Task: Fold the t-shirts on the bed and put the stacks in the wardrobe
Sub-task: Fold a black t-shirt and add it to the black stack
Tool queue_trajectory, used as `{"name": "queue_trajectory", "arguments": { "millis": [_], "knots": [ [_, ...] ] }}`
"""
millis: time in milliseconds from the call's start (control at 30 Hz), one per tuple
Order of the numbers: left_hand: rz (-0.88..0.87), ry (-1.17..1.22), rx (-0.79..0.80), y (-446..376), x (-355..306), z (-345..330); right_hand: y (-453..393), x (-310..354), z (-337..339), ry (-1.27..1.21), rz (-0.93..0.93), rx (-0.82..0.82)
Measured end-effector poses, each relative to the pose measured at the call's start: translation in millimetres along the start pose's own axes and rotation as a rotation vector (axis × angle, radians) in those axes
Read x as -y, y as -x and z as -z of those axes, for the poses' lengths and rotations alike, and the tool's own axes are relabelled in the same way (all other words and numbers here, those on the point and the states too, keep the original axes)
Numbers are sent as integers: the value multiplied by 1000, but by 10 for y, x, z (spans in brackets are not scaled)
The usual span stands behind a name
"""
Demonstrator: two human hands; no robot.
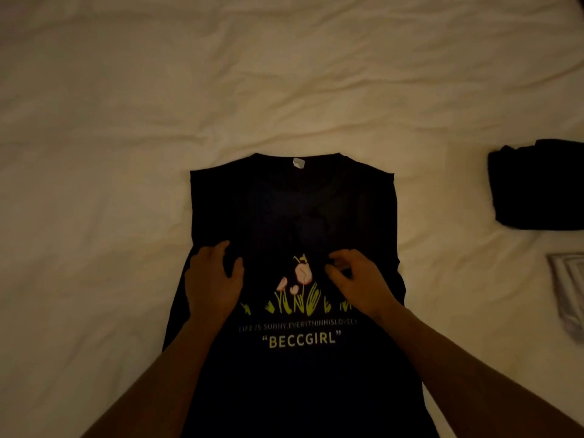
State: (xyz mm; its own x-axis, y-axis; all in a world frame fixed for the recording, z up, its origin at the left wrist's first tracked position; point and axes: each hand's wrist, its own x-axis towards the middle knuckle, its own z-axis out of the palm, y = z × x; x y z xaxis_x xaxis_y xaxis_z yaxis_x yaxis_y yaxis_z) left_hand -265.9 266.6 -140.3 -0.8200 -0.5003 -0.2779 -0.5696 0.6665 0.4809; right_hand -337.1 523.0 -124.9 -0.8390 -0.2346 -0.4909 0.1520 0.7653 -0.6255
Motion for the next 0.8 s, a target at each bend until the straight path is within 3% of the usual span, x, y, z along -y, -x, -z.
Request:
{"name": "queue_trajectory", "arguments": {
  "millis": [67, 133, 200, 367, 467, 600, 700, 800],
  "knots": [
    [104, -123, -37, 173, 171, 42, 169, -85, -30, -378, -252, -64],
    [221, -121, -15, 384, 299, 75, 397, -234, -115, -530, -398, -62],
    [303, -54, -7, 591, 408, 76, 650, -415, -196, -405, -412, -66],
    [459, -51, -6, 943, 808, 159, 1216, -738, -247, 126, -401, -333],
    [531, 140, 57, 1226, 1020, 198, 1433, -979, -231, 142, -539, -247],
    [529, 186, 189, 1699, 1301, 241, 1677, -1258, -259, 125, -661, -88],
    [500, 230, 223, 2081, 1408, 264, 1898, -1406, -358, 161, -669, -69],
    [499, 278, 233, 2451, 1501, 265, 2139, -1475, -410, 132, -555, -61]
  ]
}}
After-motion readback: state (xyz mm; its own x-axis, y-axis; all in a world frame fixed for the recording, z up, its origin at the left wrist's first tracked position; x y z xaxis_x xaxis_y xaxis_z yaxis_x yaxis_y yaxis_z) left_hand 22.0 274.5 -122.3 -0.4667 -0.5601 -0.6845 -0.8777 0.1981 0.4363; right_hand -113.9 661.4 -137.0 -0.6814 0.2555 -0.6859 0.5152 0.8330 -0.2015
